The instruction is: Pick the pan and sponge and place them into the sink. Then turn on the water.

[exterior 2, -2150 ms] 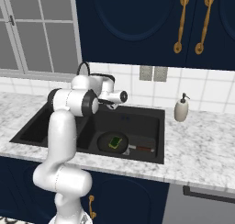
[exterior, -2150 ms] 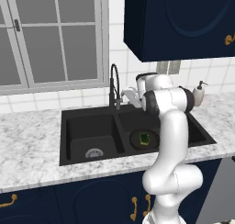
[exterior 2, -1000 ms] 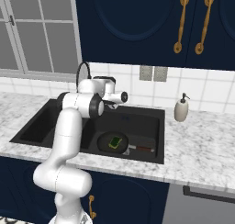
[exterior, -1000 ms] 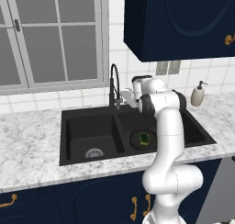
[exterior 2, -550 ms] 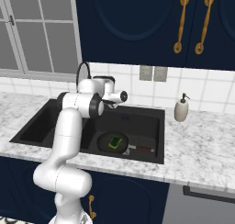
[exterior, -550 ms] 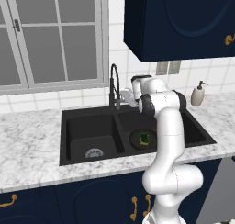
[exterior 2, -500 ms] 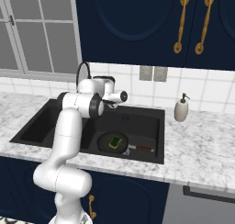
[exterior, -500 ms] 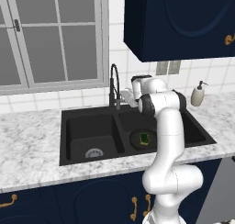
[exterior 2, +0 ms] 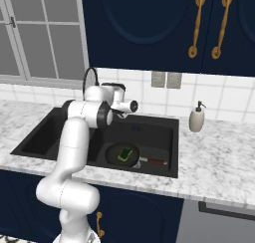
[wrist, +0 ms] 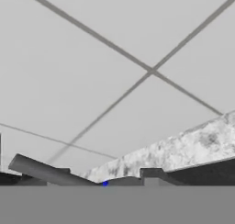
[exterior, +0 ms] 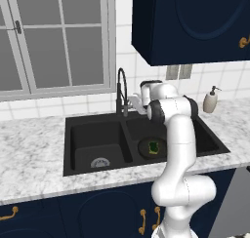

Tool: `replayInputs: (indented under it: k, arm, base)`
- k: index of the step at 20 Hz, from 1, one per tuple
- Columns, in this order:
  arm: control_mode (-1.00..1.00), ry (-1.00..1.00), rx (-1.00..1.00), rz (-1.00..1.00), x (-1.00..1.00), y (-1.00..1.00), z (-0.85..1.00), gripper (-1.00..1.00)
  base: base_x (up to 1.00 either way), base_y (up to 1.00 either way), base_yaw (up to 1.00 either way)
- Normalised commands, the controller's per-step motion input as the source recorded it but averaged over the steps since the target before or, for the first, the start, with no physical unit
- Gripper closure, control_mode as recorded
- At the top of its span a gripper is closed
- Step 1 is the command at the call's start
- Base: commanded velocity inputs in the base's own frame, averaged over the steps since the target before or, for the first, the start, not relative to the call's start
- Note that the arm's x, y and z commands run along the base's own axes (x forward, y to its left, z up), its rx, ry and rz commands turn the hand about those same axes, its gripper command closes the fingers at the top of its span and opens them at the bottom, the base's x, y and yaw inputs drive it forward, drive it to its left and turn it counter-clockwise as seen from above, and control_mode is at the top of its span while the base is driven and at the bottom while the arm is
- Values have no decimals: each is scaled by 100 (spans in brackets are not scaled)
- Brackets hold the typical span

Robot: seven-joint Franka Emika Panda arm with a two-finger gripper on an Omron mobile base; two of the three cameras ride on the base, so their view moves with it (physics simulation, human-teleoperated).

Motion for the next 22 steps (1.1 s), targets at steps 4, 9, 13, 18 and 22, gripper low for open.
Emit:
replayInputs:
  k: [4,9,13,18,22]
  arm:
    - [-100,51,14,-10,11,-2,-13,100]
    - [-100,67,17,0,13,-3,-37,100]
    - [-100,47,21,5,5,0,-58,100]
    - [-100,35,17,2,0,0,-59,100]
    - [-100,22,9,0,0,0,-56,100]
  base:
    - [0,0,0]
    - [0,0,0]
    - [0,0,0]
    - [0,0,0]
    - [0,0,0]
